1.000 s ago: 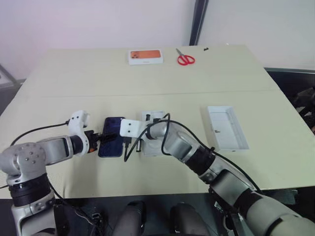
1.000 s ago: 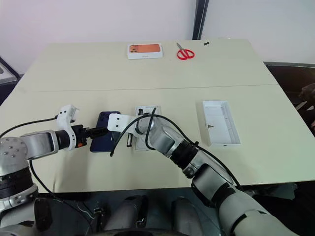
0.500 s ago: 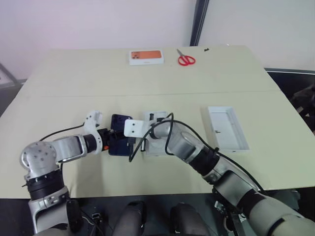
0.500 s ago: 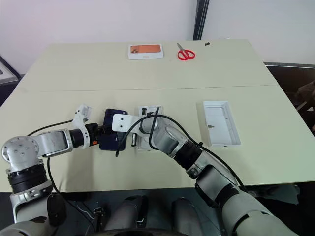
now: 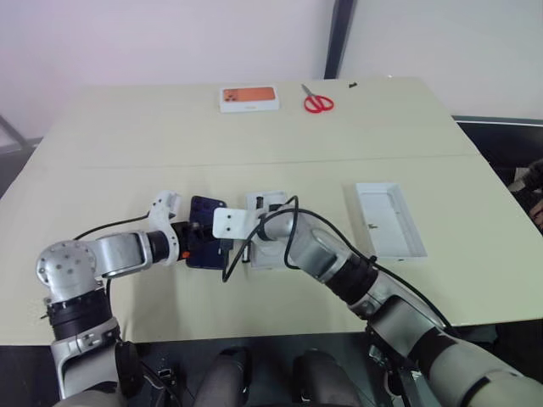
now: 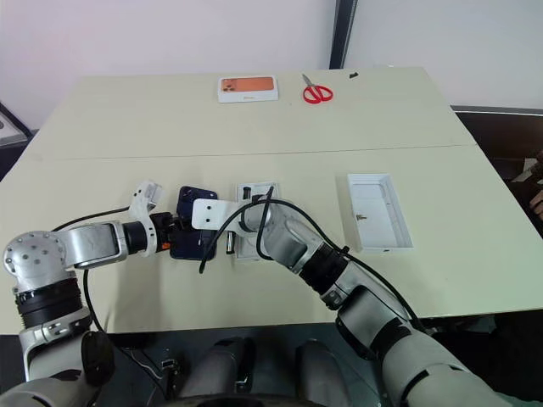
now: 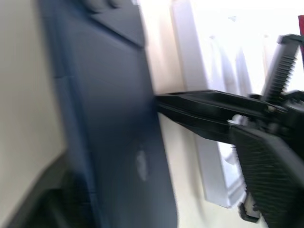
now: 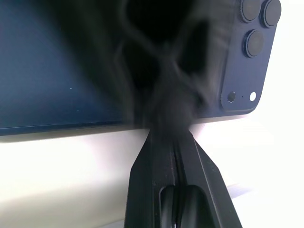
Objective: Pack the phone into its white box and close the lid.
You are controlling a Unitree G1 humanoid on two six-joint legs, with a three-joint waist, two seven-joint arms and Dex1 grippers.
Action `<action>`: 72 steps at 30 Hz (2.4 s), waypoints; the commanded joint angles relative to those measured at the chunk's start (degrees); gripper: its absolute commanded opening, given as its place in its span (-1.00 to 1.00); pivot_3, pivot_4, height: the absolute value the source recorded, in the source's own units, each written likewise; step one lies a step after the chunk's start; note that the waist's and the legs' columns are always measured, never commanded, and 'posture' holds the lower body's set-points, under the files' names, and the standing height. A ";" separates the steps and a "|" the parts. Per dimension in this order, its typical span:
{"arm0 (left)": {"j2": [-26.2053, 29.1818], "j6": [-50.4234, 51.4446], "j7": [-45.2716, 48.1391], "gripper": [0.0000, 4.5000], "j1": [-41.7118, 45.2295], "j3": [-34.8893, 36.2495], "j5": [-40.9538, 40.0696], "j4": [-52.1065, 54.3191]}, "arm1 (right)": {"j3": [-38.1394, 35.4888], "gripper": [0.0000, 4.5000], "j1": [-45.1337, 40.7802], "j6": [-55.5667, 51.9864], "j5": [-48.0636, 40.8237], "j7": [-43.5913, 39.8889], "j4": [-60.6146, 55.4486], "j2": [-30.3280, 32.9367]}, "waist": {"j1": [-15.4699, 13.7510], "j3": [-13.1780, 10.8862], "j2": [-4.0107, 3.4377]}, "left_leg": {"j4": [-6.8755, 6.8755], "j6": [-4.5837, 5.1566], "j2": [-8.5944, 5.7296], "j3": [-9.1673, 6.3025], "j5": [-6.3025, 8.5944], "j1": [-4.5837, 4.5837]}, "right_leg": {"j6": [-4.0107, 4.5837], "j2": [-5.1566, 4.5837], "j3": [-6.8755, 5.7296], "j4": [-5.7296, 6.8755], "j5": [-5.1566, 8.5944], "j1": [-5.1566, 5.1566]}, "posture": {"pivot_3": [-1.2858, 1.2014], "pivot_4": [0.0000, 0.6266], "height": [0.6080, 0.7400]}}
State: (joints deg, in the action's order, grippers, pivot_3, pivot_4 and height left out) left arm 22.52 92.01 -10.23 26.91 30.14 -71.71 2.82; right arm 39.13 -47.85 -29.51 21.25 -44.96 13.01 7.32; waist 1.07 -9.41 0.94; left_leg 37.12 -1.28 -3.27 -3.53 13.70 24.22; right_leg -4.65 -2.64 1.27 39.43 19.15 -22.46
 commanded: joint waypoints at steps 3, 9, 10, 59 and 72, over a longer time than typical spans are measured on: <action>1.16 0.49 -0.49 -0.51 -0.15 1.11 -0.94 0.24 | -0.03 -1.00 -0.04 0.27 0.16 -0.63 -1.85 -0.67 | -0.06 -0.01 0.01 | 0.00 0.00 0.00 0.00 0.00 0.00 | 0.00 0.00 0.00 0.00 0.00 -0.01 | 0.03 -0.52 1.00; 2.26 0.49 -1.34 -0.71 -0.56 3.25 -1.71 -0.21 | -0.33 -1.00 -0.12 0.40 0.39 -1.01 -2.11 -0.41 | 0.11 0.01 0.03 | -0.06 -0.02 0.01 0.00 -0.01 -0.01 | 0.00 0.01 0.02 0.02 0.00 -0.01 | 0.03 -0.52 1.00; 2.40 0.49 -1.45 -0.71 -0.59 3.52 -1.93 -0.25 | -0.34 -1.00 -0.10 0.44 0.42 -1.05 -2.13 -0.39 | 0.12 0.01 0.03 | -0.07 -0.02 0.01 0.00 -0.01 -0.01 | 0.00 0.02 0.02 0.02 0.00 -0.02 | 0.03 -0.52 1.00; -7.07 -42.21 -24.44 -0.99 -5.90 -29.02 -31.97 7.56 | -29.14 -1.00 18.27 -7.22 -25.48 -9.65 -29.79 29.60 | -0.57 -0.03 0.10 | 0.05 0.04 0.03 0.09 0.00 0.19 | 0.00 0.02 0.11 -0.15 0.00 0.14 | 0.03 -0.52 1.00; -10.01 -39.16 -19.39 -0.99 -3.56 -29.77 -27.28 1.68 | -29.62 -1.00 20.00 -7.08 -27.24 -8.38 -30.15 32.07 | -0.61 -0.03 0.11 | 0.07 0.05 0.03 0.08 0.00 0.19 | 0.00 0.02 0.10 -0.16 0.01 0.16 | 0.03 -0.52 1.00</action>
State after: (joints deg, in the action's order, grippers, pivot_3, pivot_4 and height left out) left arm 12.85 52.46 -31.24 22.20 0.11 -98.95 3.15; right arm 10.96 -27.68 -37.12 -5.19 -53.63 -15.48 38.82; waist 0.46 -9.44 1.05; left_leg 37.19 -1.24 -3.24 -3.45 13.70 24.42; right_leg -4.65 -2.62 1.37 39.27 19.15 -22.30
